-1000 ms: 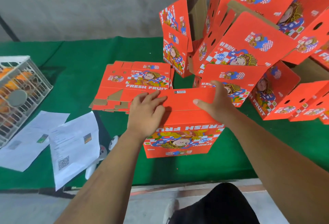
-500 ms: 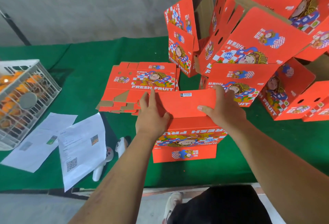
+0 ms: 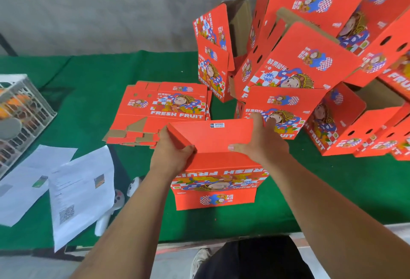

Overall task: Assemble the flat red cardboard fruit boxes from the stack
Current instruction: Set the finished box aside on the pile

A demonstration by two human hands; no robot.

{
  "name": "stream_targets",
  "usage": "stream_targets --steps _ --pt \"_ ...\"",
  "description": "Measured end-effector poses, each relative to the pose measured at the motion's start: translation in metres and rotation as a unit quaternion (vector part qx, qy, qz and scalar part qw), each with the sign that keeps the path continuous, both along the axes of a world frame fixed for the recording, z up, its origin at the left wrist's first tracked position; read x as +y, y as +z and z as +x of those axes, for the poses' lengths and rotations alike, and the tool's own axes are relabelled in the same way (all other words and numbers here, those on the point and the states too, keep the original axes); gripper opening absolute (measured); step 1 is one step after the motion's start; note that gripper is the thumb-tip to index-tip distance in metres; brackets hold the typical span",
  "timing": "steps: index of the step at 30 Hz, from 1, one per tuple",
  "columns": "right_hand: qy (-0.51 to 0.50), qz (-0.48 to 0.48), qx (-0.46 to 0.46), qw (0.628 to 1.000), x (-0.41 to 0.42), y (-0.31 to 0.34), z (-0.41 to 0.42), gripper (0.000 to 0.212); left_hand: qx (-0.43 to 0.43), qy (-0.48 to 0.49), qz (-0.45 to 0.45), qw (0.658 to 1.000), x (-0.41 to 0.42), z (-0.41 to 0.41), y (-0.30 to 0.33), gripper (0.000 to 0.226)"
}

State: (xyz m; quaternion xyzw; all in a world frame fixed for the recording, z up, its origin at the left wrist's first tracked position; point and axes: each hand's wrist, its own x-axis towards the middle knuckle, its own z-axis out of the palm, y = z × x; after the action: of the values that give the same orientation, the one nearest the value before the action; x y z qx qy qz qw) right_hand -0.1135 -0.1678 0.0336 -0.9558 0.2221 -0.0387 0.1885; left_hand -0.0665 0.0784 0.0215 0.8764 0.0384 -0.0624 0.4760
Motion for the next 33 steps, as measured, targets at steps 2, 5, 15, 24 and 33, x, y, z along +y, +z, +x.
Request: stream_targets --steps 2,5,15,24,33 --pt "0.018 0.010 0.004 1.000 -0.007 0.001 -0.001 0.108 0.043 0.023 -0.187 0.981 -0.002 -0.004 0.006 0.074" --pt "0.027 0.135 0.012 0.990 -0.018 0.010 -0.003 0.102 0.162 0.056 -0.357 0.918 0.002 -0.012 0.024 0.056" --pt "-0.135 0.524 -0.110 0.834 -0.037 0.030 -0.045 0.036 0.065 0.028 -0.451 0.890 0.011 -0.047 0.002 0.041" --pt "-0.002 0.433 -0.101 0.896 -0.041 -0.007 -0.099 0.044 0.085 -0.018 -0.321 0.943 0.014 -0.070 -0.033 0.052" --pt "-0.040 0.409 -0.078 0.908 -0.033 -0.040 -0.100 0.032 0.027 -0.009 -0.273 0.962 -0.006 -0.059 -0.058 0.044"
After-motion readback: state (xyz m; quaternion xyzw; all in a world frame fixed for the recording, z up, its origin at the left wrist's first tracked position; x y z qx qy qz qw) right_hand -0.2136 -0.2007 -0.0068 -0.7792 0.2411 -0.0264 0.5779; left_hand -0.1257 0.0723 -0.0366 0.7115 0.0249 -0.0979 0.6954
